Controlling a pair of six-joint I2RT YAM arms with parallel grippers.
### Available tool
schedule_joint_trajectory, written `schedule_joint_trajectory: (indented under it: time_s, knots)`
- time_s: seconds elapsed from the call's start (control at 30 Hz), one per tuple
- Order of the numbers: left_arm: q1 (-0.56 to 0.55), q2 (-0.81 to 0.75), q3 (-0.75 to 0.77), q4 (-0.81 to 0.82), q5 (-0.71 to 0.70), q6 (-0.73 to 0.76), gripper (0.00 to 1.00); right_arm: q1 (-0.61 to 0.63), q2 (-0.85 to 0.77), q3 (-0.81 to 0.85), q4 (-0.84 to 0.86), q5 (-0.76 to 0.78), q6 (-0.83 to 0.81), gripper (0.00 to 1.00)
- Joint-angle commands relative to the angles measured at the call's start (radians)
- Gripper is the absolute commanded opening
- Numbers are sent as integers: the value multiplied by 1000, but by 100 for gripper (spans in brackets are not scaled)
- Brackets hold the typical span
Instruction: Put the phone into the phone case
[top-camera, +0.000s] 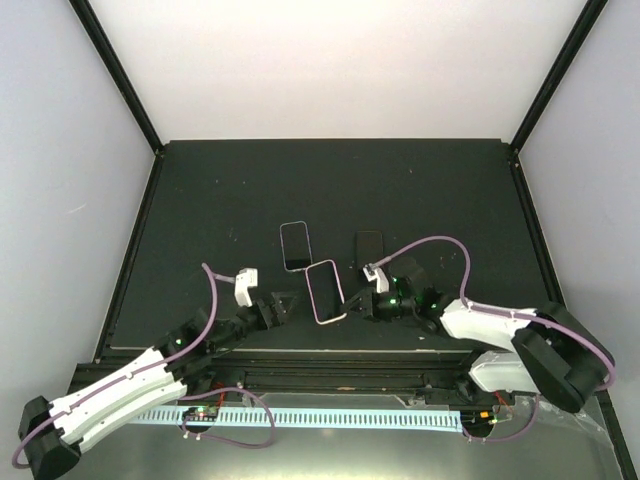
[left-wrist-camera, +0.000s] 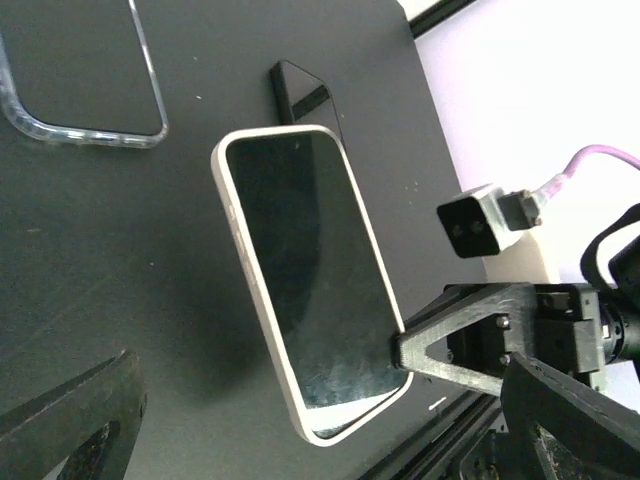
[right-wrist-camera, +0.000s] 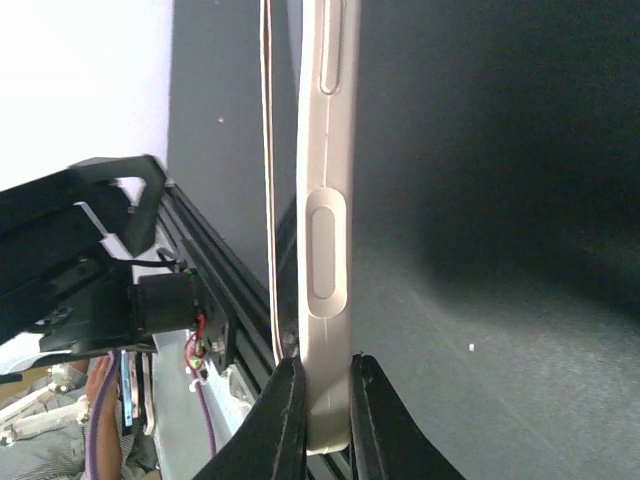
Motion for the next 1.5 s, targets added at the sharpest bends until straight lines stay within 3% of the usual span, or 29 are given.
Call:
schedule_joint_trajectory:
  time_s: [0.0,0.2,0.57,0.83,1.03,1.2,1.37,1.47]
  knots:
    - [2,-63,70,-168,-73,46,99,-1,51,49,54,-1,-27,1]
    - [2,-110,112,-245,-96,70,99,-2,146,48,78,-15,-18,1]
    - [2,-106,124,-243,-84,63,99,-1,194,0,119,34,11,1]
    - [2,-98,134,-241,-80,56,99,-2,177,-11,92,60,7,12]
    - [2,-89,153,-260,-80,56,99,-2,88,14,-42,138,-45,32]
    - [2,-86,172,-271,-82,69,99,-3,-18,56,-188,226,-95,65]
    - [2,-79,220,-295,-83,95,99,-4,-132,122,-363,302,-168,90]
    - [2,-69,274,-338,-107,122,99,-5,-214,176,-473,361,-213,100]
